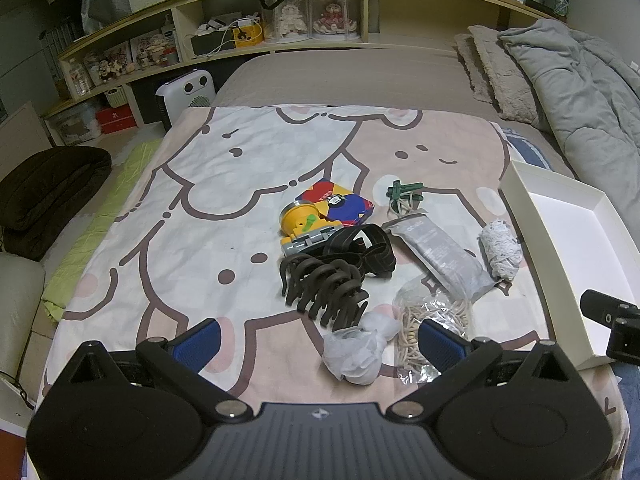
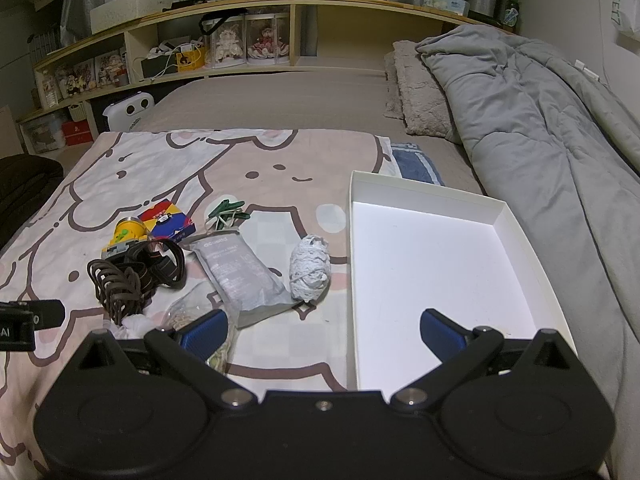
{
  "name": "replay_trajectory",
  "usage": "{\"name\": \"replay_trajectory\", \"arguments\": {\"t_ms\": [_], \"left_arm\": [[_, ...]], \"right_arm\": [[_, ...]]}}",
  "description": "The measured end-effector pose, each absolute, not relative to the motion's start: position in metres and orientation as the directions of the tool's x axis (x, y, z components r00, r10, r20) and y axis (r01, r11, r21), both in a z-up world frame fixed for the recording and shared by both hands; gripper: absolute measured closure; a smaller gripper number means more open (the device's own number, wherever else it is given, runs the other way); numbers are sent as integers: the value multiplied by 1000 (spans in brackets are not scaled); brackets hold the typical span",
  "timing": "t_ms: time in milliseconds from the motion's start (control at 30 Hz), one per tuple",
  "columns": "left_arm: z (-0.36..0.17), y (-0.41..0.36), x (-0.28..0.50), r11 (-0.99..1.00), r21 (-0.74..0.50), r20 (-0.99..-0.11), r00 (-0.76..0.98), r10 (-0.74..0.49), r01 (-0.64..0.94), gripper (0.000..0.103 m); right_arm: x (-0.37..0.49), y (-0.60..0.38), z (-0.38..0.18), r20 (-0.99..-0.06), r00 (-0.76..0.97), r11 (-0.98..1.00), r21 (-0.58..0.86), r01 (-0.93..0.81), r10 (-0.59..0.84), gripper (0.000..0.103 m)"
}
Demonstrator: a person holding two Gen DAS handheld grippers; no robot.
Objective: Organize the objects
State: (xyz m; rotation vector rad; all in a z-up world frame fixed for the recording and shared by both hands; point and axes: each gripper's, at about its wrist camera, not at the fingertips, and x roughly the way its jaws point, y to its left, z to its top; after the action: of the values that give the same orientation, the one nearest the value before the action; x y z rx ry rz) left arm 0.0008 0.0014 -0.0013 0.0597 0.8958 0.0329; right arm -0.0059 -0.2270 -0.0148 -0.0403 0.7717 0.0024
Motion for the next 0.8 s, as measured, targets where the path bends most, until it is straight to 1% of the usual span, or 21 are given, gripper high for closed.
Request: {"name": "replay_trajectory", "arguments": {"t_ms": [800], "left_arm": [[-2,1,0,998,65,-780,623,54,-5,0]], "right_arm": [[-5,-227,-11,-700,714,999,-36,-13,-15,0]]}}
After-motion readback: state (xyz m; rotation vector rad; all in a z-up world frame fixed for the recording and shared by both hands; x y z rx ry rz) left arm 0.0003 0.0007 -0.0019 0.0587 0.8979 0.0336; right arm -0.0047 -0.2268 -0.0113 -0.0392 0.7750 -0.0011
